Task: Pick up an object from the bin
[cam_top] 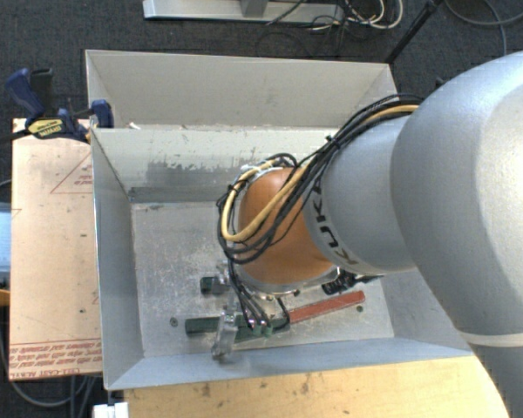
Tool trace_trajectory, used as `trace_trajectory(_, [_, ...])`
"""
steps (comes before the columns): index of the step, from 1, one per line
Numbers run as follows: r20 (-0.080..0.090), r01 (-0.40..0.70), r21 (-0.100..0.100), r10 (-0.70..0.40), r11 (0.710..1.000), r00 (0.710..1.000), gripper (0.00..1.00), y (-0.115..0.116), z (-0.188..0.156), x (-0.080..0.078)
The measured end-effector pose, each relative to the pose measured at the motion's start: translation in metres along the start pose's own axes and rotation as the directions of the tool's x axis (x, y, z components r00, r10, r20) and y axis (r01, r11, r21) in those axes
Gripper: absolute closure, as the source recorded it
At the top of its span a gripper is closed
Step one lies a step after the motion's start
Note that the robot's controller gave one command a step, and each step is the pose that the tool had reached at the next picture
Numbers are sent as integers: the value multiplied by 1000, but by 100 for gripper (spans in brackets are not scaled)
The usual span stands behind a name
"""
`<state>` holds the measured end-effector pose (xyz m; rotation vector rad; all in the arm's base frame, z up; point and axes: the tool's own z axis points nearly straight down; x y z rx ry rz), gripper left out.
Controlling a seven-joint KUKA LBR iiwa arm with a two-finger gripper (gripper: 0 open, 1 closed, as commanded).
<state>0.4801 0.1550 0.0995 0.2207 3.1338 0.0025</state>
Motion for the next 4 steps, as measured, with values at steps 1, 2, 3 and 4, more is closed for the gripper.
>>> trace_trajectory(1, [11,-137,-6,137,991,991,0,-10,27,-4])
trace_trajectory(2, [5,-137,-3,137,991,991,0,-9,26,-6])
trace_trajectory(3, [0,-138,0,138,990,990,100,-10,27,-4])
trace_trajectory(4, [2,-137,-1,137,991,991,100,-10,-7,-5])
